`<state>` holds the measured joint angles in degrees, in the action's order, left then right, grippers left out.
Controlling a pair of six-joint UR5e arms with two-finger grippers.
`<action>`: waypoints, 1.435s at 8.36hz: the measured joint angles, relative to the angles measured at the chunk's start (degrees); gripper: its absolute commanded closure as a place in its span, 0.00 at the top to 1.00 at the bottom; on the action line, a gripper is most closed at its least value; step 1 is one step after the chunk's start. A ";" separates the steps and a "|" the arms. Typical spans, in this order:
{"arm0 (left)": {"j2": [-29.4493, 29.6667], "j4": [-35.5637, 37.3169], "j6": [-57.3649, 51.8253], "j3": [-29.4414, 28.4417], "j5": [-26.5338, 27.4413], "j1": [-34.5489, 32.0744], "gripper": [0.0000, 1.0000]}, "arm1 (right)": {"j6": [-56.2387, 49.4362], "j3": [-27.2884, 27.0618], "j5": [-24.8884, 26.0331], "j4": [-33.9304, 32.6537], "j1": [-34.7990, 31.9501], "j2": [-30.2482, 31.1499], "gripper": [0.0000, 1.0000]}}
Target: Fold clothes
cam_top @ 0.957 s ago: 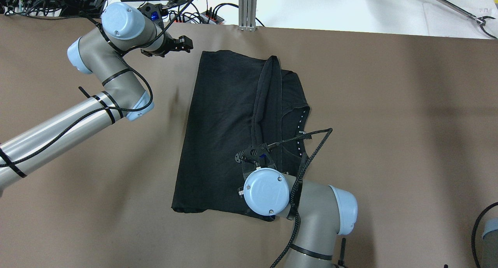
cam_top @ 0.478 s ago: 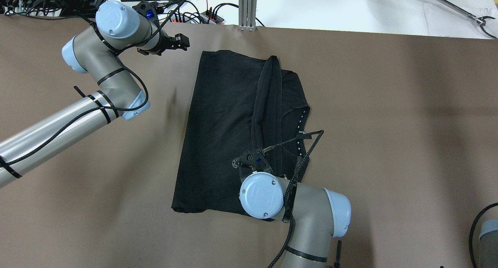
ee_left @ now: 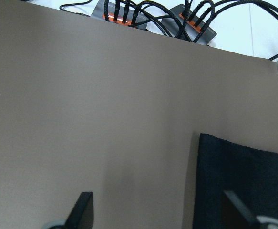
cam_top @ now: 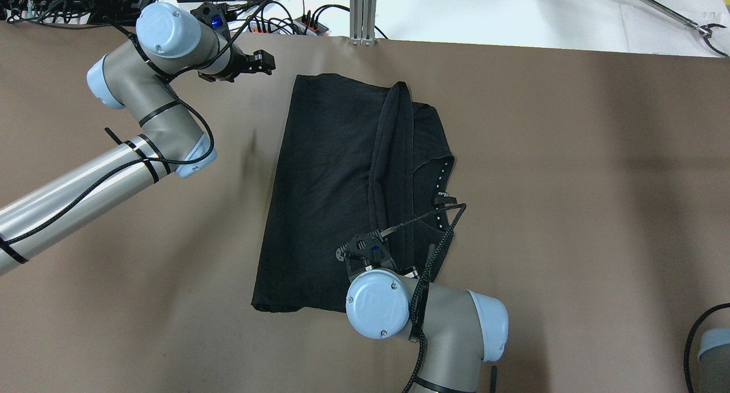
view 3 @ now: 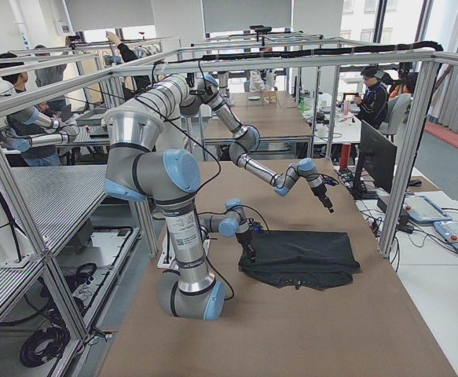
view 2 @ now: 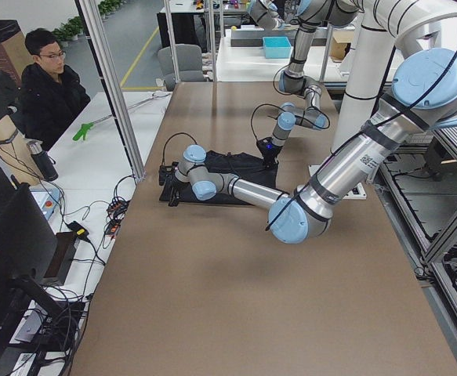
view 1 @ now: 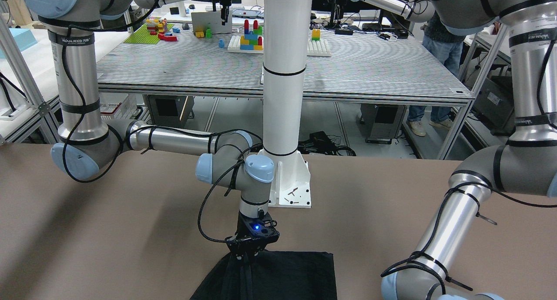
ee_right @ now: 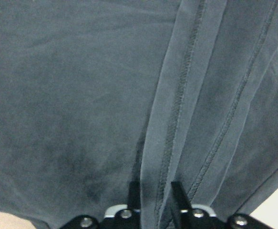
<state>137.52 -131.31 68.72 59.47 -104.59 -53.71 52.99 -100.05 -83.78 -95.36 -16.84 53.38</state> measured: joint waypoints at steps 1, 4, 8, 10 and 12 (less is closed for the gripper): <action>-0.08 0.00 0.01 0.02 0.00 0.00 0.94 | -0.04 -0.02 -0.12 0.00 -0.01 0.09 0.00; -0.58 -0.07 0.01 0.04 0.05 0.05 0.94 | -2.91 -1.56 -3.97 0.03 -3.13 0.71 0.00; -0.96 -0.14 0.36 0.90 0.84 0.15 0.94 | 7.60 -13.03 -4.85 0.10 2.16 12.34 0.00; -0.94 -0.09 0.57 0.94 0.87 0.39 0.94 | 13.59 -14.65 -2.90 0.16 5.52 14.23 0.35; -0.88 -0.01 0.58 0.90 0.88 0.58 0.94 | 14.88 -16.11 -2.96 0.19 4.74 14.59 0.95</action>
<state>136.64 -131.32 69.30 60.37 -103.71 -53.13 67.88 -116.15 -86.74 -95.18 -12.10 67.97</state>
